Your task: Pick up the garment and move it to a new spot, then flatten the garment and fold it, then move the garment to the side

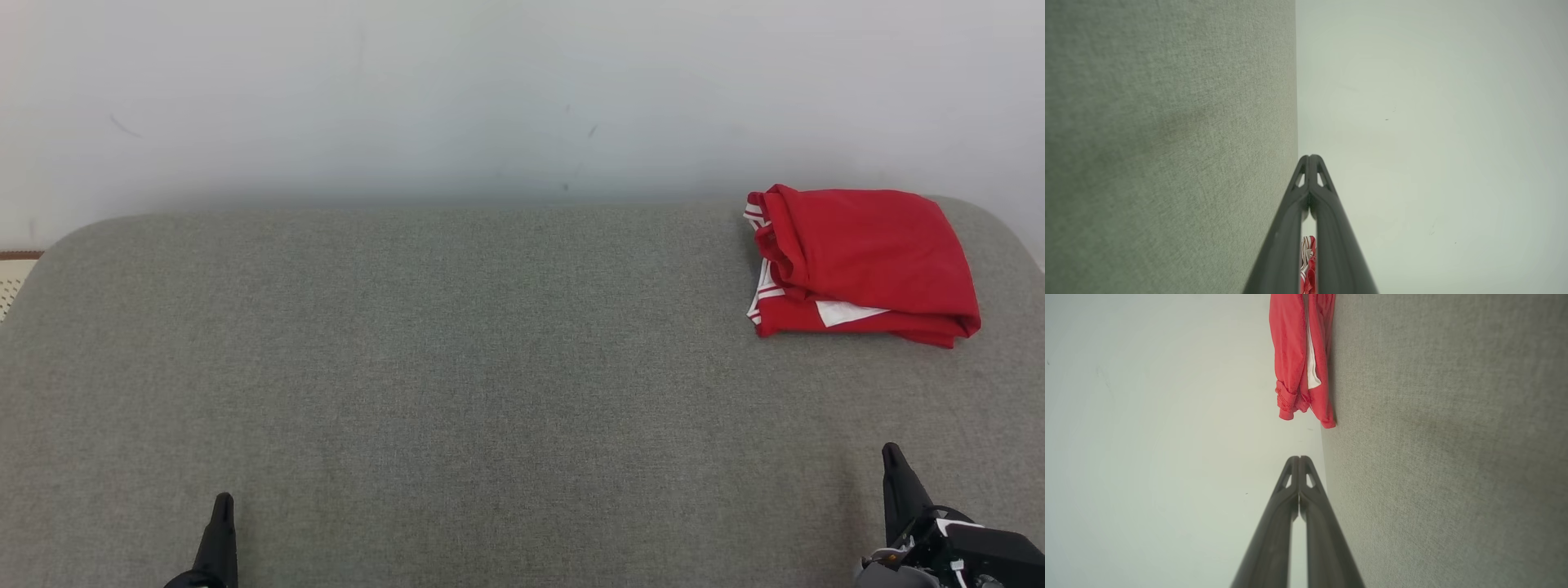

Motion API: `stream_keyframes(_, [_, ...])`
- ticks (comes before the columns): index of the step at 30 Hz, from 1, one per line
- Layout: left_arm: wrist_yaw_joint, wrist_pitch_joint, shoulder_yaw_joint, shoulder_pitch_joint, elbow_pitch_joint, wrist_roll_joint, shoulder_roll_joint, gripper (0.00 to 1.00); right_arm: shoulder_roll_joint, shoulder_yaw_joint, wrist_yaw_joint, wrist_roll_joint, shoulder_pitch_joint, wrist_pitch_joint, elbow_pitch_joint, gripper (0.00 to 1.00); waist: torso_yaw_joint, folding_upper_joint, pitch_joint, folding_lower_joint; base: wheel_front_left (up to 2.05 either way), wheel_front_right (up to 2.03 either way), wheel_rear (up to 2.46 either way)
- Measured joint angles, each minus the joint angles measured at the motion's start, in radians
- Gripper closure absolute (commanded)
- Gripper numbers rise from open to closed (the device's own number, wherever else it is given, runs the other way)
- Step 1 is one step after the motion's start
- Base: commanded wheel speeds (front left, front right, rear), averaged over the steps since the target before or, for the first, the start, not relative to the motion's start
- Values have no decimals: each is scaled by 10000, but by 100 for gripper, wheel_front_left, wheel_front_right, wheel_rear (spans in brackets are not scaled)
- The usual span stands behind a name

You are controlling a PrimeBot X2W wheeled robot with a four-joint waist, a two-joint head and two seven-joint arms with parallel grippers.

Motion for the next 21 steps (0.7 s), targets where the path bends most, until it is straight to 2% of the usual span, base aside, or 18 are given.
stream_keyframes(21, [0,0,0,-1,0,0,0,100,13,-31,0,-17,-3,27,2,100,0,0,0,0,0,0,0])
